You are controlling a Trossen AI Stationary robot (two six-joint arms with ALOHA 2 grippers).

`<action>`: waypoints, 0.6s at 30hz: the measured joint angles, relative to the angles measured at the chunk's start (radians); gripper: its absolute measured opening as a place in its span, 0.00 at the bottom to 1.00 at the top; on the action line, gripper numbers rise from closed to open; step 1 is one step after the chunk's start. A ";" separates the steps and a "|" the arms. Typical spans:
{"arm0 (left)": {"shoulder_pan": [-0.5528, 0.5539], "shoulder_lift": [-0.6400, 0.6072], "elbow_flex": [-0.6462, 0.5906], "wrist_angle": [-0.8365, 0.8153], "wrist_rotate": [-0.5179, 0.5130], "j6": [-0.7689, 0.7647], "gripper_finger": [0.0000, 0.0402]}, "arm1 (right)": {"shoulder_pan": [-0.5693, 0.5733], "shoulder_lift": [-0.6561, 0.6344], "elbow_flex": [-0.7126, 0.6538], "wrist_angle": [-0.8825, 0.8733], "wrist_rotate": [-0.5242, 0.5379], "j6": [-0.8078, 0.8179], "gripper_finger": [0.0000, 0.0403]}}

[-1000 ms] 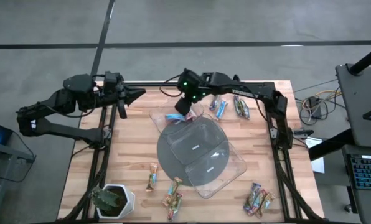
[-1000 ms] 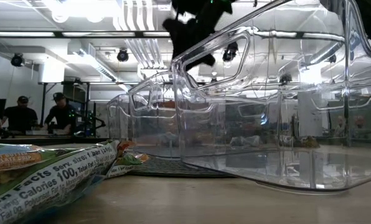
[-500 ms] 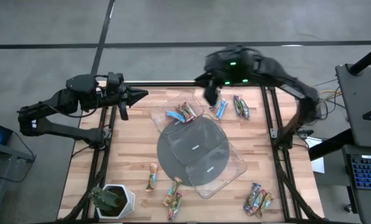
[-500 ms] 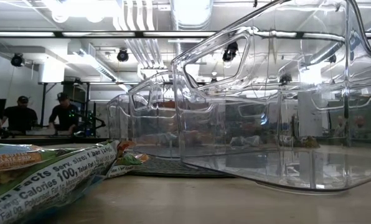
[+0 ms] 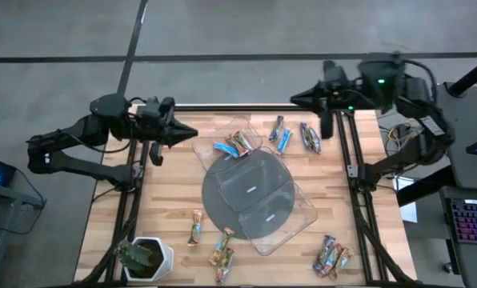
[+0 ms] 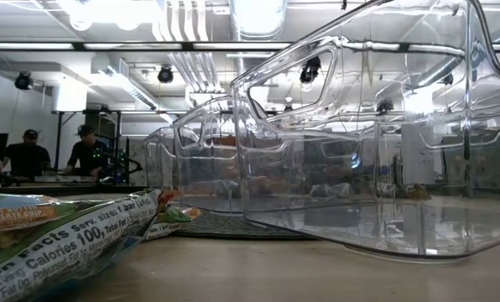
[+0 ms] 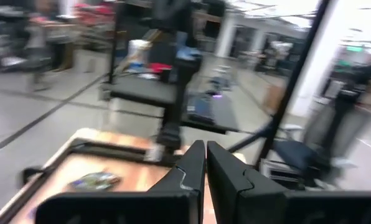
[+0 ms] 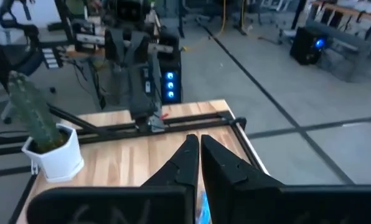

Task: Pick and place Granola Bars by type
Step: Put the red granola bar into the top transparent bin

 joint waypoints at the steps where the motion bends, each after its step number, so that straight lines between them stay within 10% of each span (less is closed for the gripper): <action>1: 0.000 0.008 0.000 0.013 0.038 0.006 0.00 | 0.000 -0.012 0.000 0.000 0.002 0.000 0.02; 10: -0.010 0.125 0.099 -0.022 0.279 0.068 0.00 | -0.002 -0.058 -0.030 -0.015 0.057 0.000 0.02; 18: -0.078 0.251 0.206 -0.289 0.298 0.174 0.00 | -0.002 -0.053 -0.085 -0.031 0.060 0.037 0.02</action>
